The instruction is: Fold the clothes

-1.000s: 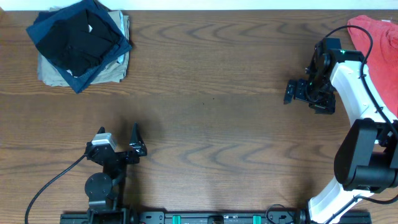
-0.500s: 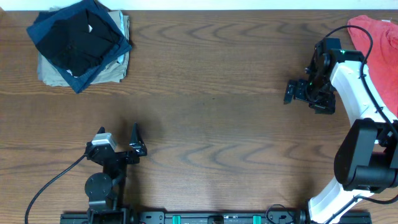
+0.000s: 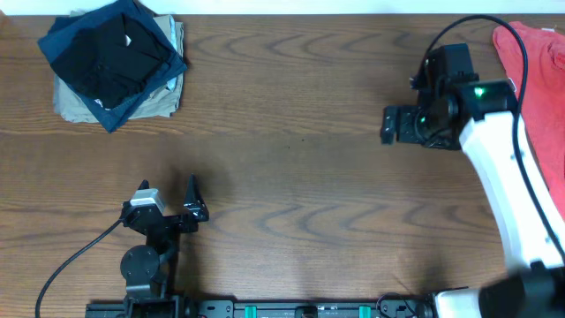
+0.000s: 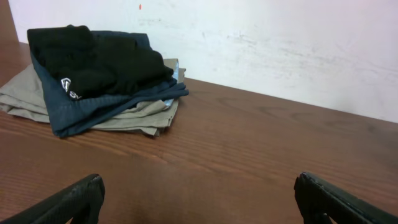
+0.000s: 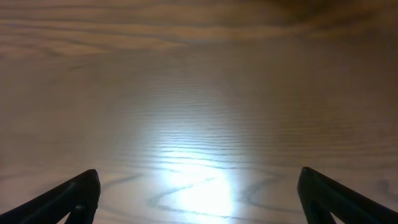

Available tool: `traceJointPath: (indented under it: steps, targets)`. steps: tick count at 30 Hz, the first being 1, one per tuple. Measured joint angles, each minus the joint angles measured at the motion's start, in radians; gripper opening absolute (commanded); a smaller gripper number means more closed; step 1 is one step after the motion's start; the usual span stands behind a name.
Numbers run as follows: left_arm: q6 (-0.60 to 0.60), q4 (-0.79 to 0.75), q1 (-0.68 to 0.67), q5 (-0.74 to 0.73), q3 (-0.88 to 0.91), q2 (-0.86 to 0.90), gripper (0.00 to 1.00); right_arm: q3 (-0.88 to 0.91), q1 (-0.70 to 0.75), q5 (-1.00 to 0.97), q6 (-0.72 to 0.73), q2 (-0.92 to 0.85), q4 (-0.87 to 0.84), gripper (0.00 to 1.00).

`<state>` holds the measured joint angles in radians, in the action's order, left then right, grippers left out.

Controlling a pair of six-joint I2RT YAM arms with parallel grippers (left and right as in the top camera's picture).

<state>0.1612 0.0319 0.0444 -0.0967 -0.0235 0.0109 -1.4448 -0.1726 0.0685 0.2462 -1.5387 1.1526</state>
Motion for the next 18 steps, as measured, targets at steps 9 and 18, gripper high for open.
traceJointPath:
  steps: [9, 18]
  targets:
    - [0.000, 0.000, 0.000, 0.000, 0.000, 0.000, 0.98, 0.007, -0.122, -0.085, 0.000, 0.173, -0.021, 0.99]
    - [0.000, 0.001, 0.000, 0.004, 0.000, 0.000, 0.98, 0.410, -0.122, -0.102, -0.001, 0.411, -0.465, 0.99]
